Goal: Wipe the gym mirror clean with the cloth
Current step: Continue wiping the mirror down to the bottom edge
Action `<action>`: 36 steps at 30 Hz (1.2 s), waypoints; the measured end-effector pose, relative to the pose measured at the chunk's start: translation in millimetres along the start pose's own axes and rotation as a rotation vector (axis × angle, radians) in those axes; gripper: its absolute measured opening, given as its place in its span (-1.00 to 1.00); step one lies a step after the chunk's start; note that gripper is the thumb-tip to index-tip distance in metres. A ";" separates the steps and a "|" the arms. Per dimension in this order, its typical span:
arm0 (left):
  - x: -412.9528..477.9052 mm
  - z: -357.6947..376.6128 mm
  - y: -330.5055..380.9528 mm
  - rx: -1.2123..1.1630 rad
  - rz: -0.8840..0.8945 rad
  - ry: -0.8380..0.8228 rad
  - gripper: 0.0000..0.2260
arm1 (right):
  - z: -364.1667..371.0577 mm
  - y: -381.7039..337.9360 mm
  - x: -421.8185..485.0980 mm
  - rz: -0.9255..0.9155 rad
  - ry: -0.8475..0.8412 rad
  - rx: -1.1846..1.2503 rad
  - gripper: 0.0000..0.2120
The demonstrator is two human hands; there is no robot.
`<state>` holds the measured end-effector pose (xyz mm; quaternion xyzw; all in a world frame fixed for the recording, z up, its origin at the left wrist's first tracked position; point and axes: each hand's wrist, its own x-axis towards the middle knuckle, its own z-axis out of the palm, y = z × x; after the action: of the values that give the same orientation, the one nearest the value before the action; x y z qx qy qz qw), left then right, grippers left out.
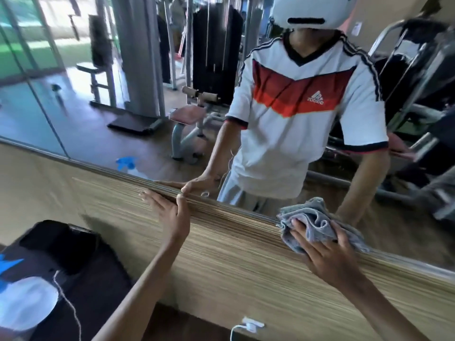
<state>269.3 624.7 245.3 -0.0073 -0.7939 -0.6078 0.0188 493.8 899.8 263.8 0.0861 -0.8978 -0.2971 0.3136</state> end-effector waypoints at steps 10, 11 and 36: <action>1.8 0.6 15.8 -0.068 -0.107 0.046 -0.21 | 12.6 -96.4 125.1 0.054 0.108 0.147 -0.55; -0.5 1.9 18.8 -0.067 -0.108 0.057 -0.26 | 13.1 -101.3 130.9 0.051 0.085 0.172 -0.53; 9.0 6.4 -2.8 -0.107 -0.046 0.116 -0.14 | 0.1 -75.2 52.0 0.278 0.030 0.161 -0.48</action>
<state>260.2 630.1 241.4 0.0451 -0.7578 -0.6490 0.0504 450.3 821.3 246.2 -0.0096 -0.9173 -0.1765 0.3569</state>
